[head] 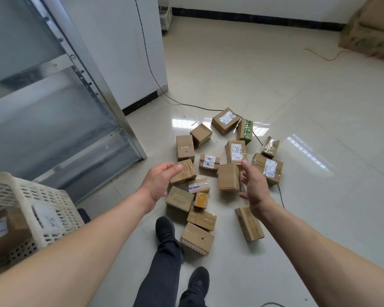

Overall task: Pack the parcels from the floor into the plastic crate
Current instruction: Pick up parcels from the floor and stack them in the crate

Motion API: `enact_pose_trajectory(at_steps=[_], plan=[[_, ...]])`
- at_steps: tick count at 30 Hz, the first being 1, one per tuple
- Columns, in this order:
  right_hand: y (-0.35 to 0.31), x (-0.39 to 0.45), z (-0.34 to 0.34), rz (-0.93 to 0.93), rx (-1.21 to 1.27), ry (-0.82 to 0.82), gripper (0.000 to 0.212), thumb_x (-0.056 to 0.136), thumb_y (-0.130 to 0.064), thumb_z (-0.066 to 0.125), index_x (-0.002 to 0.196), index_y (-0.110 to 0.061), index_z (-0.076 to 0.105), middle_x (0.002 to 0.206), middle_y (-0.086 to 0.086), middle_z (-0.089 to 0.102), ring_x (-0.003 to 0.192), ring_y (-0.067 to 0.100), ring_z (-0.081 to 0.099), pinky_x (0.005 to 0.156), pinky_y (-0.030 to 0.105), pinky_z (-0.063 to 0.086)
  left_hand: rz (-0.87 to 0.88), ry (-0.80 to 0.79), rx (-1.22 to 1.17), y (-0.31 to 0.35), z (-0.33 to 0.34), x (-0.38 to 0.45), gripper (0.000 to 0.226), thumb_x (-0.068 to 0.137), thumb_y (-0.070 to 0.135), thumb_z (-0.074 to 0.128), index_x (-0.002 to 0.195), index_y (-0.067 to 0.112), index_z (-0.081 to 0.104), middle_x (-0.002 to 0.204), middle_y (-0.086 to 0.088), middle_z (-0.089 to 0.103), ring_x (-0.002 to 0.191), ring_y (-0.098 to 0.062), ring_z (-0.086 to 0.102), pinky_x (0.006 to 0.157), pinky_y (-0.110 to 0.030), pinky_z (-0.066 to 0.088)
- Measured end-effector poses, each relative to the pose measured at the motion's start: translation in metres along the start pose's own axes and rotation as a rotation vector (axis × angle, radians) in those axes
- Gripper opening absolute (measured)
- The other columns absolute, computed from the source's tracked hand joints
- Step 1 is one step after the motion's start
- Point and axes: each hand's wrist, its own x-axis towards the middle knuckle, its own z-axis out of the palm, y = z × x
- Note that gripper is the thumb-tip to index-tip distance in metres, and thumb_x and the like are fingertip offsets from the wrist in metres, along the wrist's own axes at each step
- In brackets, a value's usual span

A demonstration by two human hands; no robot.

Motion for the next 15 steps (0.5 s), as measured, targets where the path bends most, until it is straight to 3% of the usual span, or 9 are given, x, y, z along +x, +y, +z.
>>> enact_pose_trajectory(at_steps=[3, 7, 9, 12, 15], plan=[[-0.012, 0.024, 0.006, 0.007, -0.018, 0.024, 0.012, 0.093, -0.057, 0.056, 0.094, -0.047, 0.061, 0.101, -0.023, 0.058, 0.1, 0.003, 0.055, 0.111, 0.057, 0.041, -0.019, -0.031, 0.014, 0.009, -0.003, 0.036, 0.004, 0.097, 0.036, 0.056, 0.095, 0.033, 0.057, 0.096, 0.012, 0.059, 0.091, -0.003, 0.048, 0.092, -0.043, 0.038], [-0.028, 0.061, 0.023, 0.046, -0.046, 0.046, 0.034, 0.075, -0.065, 0.054, 0.101, -0.045, 0.061, 0.104, -0.024, 0.057, 0.113, 0.014, 0.055, 0.113, 0.057, 0.04, -0.046, -0.058, 0.009, 0.024, -0.012, 0.083, 0.009, 0.096, 0.037, 0.056, 0.103, 0.032, 0.057, 0.098, 0.012, 0.058, 0.092, -0.003, 0.048, 0.087, -0.04, 0.038], [-0.029, 0.081, 0.034, 0.059, -0.041, 0.055, 0.038, 0.073, -0.067, 0.054, 0.102, -0.043, 0.061, 0.103, -0.022, 0.059, 0.109, 0.012, 0.057, 0.112, 0.057, 0.041, -0.064, -0.063, 0.019, 0.028, -0.018, 0.103, 0.018, 0.096, 0.038, 0.057, 0.111, 0.028, 0.056, 0.098, 0.012, 0.058, 0.092, -0.003, 0.048, 0.086, -0.039, 0.038], [-0.021, 0.111, 0.05, 0.078, -0.029, 0.057, 0.053, 0.062, -0.079, 0.055, 0.102, -0.045, 0.064, 0.115, -0.016, 0.063, 0.119, 0.013, 0.056, 0.112, 0.058, 0.04, -0.093, -0.066, 0.062, 0.027, -0.027, 0.135, 0.008, 0.096, 0.036, 0.057, 0.099, 0.029, 0.06, 0.096, 0.012, 0.059, 0.091, -0.005, 0.049, 0.082, -0.038, 0.041], [-0.009, 0.135, 0.068, 0.106, -0.036, 0.017, 0.06, 0.061, -0.08, 0.056, 0.109, -0.045, 0.06, 0.123, -0.012, 0.06, 0.128, 0.019, 0.05, 0.115, 0.058, 0.037, -0.114, -0.045, 0.081, 0.019, -0.034, 0.165, 0.008, 0.096, 0.036, 0.056, 0.089, 0.033, 0.058, 0.096, 0.011, 0.058, 0.091, -0.004, 0.047, 0.088, -0.039, 0.038]])
